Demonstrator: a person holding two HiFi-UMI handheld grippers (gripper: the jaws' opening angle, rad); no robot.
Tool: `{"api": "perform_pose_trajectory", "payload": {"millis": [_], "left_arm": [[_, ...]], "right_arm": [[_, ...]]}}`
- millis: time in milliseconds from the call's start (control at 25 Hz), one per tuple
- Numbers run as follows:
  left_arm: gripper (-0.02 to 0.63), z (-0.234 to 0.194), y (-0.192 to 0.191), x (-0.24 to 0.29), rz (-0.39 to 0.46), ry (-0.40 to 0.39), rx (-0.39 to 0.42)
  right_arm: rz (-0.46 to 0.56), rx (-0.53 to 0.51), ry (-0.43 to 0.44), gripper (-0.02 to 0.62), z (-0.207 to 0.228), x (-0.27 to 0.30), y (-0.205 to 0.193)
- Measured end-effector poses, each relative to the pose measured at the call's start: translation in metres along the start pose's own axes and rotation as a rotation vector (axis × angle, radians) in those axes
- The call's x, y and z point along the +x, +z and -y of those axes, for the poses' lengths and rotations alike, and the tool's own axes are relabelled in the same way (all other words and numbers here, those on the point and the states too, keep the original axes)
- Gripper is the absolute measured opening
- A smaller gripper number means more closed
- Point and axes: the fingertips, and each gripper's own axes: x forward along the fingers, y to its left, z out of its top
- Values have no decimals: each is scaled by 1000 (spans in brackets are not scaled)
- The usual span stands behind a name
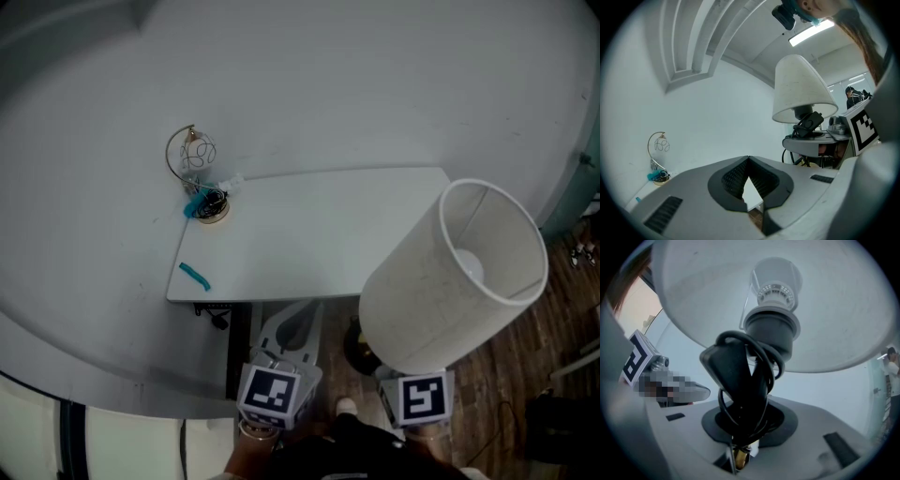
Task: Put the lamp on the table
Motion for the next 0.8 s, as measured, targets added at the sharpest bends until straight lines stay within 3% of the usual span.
{"api": "perform_pose_trajectory", "payload": {"millis": [800], "left_arm": [[0, -14, 0, 66, -16, 109, -15]], "right_arm": [[17, 9, 88, 81, 48, 60, -17]]}}
